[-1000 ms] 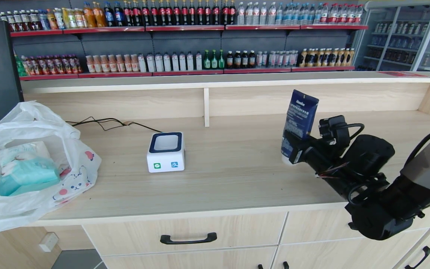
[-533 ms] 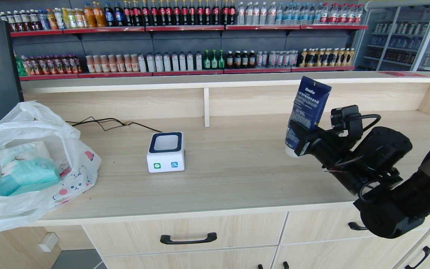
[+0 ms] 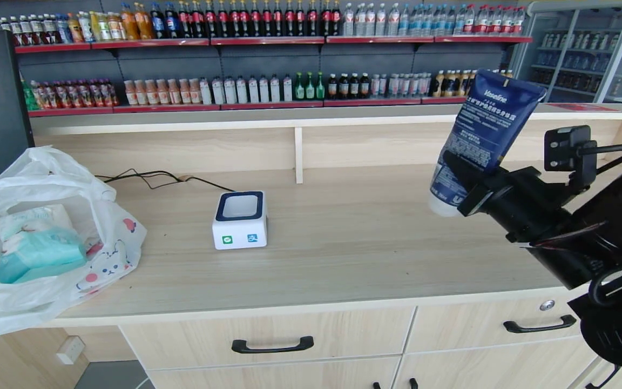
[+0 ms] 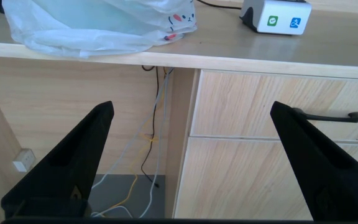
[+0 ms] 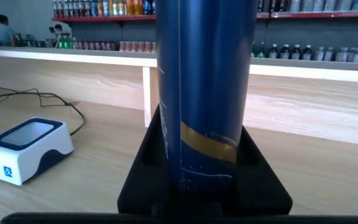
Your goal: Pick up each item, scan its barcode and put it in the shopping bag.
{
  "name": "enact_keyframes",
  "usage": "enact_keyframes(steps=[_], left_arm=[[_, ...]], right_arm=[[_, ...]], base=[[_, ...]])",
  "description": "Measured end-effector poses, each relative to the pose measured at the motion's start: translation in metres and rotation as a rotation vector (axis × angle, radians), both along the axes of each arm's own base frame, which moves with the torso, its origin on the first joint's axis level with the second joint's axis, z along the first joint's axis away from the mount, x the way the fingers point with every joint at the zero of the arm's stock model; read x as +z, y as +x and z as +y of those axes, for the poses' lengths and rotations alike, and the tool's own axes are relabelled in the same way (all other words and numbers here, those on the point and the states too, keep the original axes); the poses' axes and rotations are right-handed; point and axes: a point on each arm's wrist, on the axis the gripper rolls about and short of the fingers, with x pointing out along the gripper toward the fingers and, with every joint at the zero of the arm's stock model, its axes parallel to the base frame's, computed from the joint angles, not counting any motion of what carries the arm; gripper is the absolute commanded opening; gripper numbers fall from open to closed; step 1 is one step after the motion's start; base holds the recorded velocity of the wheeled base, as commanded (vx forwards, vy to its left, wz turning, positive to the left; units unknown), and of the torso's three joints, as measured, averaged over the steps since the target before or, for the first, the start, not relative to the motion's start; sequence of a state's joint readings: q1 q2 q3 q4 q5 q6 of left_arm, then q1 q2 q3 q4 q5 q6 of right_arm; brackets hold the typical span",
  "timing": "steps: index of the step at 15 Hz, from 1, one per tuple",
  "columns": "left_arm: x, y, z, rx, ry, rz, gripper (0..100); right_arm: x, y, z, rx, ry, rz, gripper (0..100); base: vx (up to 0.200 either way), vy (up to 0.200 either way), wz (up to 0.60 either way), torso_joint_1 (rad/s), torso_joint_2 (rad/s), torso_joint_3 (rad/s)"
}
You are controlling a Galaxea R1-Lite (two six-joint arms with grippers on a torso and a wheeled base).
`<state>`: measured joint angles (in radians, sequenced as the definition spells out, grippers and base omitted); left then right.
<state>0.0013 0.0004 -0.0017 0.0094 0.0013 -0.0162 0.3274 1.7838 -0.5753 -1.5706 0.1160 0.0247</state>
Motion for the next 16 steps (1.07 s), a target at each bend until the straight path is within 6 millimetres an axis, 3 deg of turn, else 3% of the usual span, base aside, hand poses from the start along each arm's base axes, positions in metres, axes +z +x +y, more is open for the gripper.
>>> enact_keyframes(steps=[7, 11, 16], left_arm=[[0.0, 0.0, 0.0, 0.0, 0.0, 0.0, 100], [0.0, 0.0, 0.0, 0.0, 0.0, 0.0, 100], [0.0, 0.0, 0.0, 0.0, 0.0, 0.0, 100]], right_arm=[[0.016, -0.079, 0.045, 0.336, 0.117, 0.034, 0], [0.019, -0.102, 0.065, 0.497, 0.197, 0.089, 0], [0.01, -0.117, 0.075, 0.605, 0.252, 0.195, 0]], base=[[0.0, 0.0, 0.0, 0.0, 0.0, 0.0], [0.0, 0.0, 0.0, 0.0, 0.0, 0.0], [0.0, 0.0, 0.0, 0.0, 0.0, 0.0]])
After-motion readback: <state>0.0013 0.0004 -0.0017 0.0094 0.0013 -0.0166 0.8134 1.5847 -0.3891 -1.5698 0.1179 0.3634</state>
